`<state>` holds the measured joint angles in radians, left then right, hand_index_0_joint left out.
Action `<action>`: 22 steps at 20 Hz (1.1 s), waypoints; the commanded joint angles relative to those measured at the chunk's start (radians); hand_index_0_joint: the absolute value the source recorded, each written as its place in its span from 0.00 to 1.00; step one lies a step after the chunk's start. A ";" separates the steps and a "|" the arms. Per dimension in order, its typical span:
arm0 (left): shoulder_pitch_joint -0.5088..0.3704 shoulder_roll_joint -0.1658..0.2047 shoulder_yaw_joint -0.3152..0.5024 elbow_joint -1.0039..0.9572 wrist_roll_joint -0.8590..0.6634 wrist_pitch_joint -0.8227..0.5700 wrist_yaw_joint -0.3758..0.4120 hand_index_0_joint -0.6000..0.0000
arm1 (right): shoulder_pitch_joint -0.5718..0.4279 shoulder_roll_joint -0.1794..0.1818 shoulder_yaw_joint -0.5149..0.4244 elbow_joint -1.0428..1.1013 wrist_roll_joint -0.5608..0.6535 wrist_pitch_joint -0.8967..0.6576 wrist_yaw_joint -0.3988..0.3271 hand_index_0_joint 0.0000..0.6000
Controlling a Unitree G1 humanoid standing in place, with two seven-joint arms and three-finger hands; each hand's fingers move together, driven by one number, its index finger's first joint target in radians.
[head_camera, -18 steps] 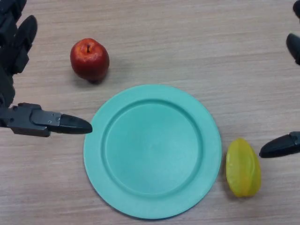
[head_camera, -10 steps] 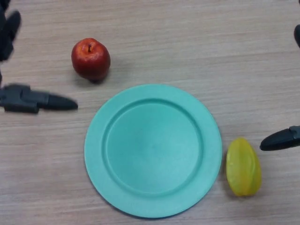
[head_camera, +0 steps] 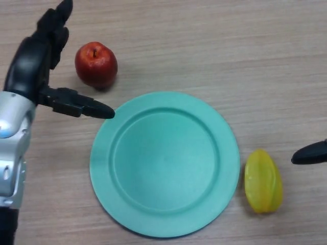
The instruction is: Pick up the red apple and place it on the plate
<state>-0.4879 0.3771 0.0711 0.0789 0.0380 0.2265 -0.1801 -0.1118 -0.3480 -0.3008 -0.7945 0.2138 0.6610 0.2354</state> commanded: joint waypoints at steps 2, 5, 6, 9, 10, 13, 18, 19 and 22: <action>-0.126 0.035 0.034 0.126 0.120 -0.284 0.111 1.00 | -0.025 -0.041 -0.090 -0.018 0.073 -0.136 -0.044 0.00; -0.203 0.044 0.001 0.310 0.243 -0.392 0.177 1.00 | -0.016 -0.045 -0.095 -0.002 0.074 -0.160 -0.039 0.00; -0.257 0.049 -0.023 0.426 0.316 -0.445 0.197 1.00 | -0.006 -0.048 -0.119 0.003 0.089 -0.164 -0.029 0.00; -0.367 0.038 -0.061 0.645 0.441 -0.517 0.236 1.00 | 0.009 -0.057 -0.155 0.013 0.102 -0.166 -0.021 0.00; -0.431 0.022 -0.069 0.768 0.468 -0.552 0.246 1.00 | 0.012 -0.064 -0.169 0.015 0.099 -0.168 -0.022 0.00; -0.530 -0.004 -0.078 0.929 0.508 -0.582 0.292 1.00 | 0.035 -0.067 -0.194 0.014 0.083 -0.181 -0.015 0.00; -0.577 0.005 -0.133 1.040 0.686 -0.595 0.358 0.00 | 0.051 -0.071 -0.261 -0.019 0.102 -0.152 -0.002 0.00; -0.565 0.007 -0.131 1.025 0.694 -0.591 0.364 0.00 | 0.050 -0.071 -0.269 -0.020 0.107 -0.147 -0.002 0.00; -0.523 0.018 -0.101 0.955 0.712 -0.604 0.439 0.00 | 0.062 -0.074 -0.282 -0.038 0.102 -0.134 0.000 0.00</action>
<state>-0.9504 0.3412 -0.0683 1.0825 0.7313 -0.3035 0.1659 -0.0354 -0.3737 -0.4969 -0.7708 0.2912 0.6419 0.2346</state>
